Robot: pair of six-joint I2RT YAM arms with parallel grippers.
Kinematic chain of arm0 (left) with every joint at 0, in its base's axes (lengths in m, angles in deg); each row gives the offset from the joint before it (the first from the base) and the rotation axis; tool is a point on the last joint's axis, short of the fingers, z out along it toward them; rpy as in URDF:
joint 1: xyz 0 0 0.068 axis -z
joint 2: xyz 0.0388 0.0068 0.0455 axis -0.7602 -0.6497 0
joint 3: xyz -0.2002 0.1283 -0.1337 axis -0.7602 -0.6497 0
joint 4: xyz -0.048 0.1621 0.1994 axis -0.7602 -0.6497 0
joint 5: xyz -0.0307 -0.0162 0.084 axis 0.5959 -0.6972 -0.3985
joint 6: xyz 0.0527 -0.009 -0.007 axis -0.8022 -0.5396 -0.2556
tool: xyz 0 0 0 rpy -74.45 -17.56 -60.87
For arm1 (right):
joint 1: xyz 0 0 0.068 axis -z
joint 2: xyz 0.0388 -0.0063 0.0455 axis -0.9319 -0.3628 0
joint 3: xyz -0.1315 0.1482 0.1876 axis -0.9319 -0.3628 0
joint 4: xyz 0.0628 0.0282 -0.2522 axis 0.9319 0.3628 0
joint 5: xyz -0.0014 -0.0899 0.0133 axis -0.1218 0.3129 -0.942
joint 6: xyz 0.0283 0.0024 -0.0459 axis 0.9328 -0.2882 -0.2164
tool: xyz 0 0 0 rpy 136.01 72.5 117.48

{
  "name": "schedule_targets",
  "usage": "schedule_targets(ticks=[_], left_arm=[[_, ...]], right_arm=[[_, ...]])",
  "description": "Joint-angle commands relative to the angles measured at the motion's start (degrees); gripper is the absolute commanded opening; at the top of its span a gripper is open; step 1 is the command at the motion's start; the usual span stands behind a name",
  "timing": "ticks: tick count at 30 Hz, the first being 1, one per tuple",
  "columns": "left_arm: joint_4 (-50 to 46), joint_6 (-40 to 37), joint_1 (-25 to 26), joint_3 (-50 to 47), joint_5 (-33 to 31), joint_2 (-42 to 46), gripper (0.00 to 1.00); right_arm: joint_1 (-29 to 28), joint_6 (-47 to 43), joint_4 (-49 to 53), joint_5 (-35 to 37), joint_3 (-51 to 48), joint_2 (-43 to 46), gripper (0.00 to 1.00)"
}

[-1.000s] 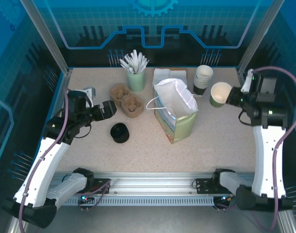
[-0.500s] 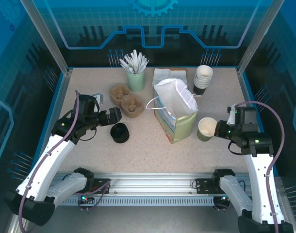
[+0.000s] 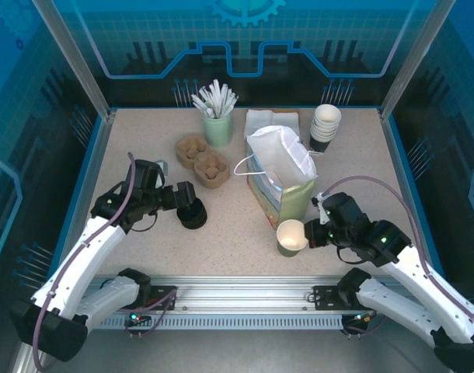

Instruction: Pack the takeout coffee

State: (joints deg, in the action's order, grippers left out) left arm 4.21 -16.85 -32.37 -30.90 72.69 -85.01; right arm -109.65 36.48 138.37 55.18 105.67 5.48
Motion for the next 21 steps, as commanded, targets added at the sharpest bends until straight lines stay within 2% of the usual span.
schedule_targets(ticks=[1, 5, 11, 21], left_arm=[[-0.2, 1.5, 0.4, -1.5, -1.0, 1.1, 0.99], [0.7, 1.6, 0.4, -2.1, -1.0, 0.8, 0.99], [1.8, 2.0, 0.4, -2.7, -1.0, 0.1, 0.99], [3.1, 2.6, 0.4, -4.0, -0.9, -0.1, 0.99]], right_arm=[[-7.0, 4.6, -6.7, 5.5, -1.3, 0.4, 0.00], [-15.1, 6.9, -11.4, 9.6, -1.6, -1.4, 0.00], [-22.6, 7.9, -20.4, 11.9, -0.1, -9.8, 0.00], [-22.5, 4.3, -29.9, 13.1, 4.9, -23.6, 0.00]])
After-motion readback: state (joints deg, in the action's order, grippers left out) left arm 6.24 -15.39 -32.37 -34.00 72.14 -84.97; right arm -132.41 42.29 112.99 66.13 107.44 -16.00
